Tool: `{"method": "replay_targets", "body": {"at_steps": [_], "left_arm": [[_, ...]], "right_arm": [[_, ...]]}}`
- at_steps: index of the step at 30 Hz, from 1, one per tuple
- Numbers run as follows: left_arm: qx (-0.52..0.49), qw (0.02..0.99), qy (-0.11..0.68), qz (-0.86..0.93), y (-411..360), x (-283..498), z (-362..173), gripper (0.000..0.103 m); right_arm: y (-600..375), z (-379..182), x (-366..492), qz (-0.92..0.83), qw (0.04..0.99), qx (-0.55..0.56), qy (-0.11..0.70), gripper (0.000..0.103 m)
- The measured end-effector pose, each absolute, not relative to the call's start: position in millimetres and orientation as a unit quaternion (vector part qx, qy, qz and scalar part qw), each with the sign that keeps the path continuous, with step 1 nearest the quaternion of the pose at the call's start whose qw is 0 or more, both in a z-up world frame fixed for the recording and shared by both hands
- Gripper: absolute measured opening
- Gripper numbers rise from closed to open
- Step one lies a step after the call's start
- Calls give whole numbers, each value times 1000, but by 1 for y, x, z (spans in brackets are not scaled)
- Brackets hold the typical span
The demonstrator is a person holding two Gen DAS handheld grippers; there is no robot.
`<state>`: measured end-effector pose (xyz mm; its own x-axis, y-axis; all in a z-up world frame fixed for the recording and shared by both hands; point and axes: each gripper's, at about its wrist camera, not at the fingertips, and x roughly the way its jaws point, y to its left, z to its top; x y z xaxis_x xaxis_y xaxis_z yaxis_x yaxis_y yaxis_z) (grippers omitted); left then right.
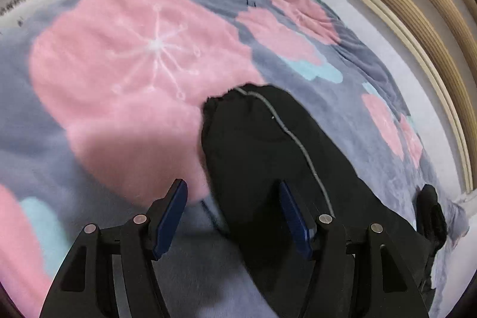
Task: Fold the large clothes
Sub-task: 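Grasp the other sleeve cuff with the left gripper and lift it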
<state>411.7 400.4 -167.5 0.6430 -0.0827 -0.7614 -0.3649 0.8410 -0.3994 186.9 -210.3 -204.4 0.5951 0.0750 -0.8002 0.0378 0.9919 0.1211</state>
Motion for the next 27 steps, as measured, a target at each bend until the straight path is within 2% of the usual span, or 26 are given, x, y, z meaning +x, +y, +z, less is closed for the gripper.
{"method": "replay_targets", "body": {"at_steps": [4,5,6,8,9,16,18,22,24,27], "left_arm": [[-295,862,410,52,400,424,-182,66],[-294,862,410,47,398,427,-182,61],[-288,866,407,42,395,428,-180,36],[-268,875,402,36,387,426,-171,19],[-259,880,397,40,384,422,-164,17],[-233,903,338,131,389,340,-101,15],[-240,883,371,159,397,329,-108,16],[-243,820,477,204,404,338,-163,16],[-223,829,467,210,395,338,-167,15],[-223,867,412,170,382,324,-142,15]], "right_arm": [[-210,-204,187,10,891,61,450,82],[-210,-205,187,10,891,61,450,82],[-211,-205,187,10,891,60,450,82],[-211,-205,187,10,891,61,450,82],[-211,-205,187,10,891,61,450,82],[-211,-205,187,10,892,60,449,82],[-211,-205,187,11,892,60,449,82],[-211,-205,187,11,891,61,449,82],[-211,-205,187,11,891,61,449,82],[-211,-205,188,11,892,61,449,82]]}}
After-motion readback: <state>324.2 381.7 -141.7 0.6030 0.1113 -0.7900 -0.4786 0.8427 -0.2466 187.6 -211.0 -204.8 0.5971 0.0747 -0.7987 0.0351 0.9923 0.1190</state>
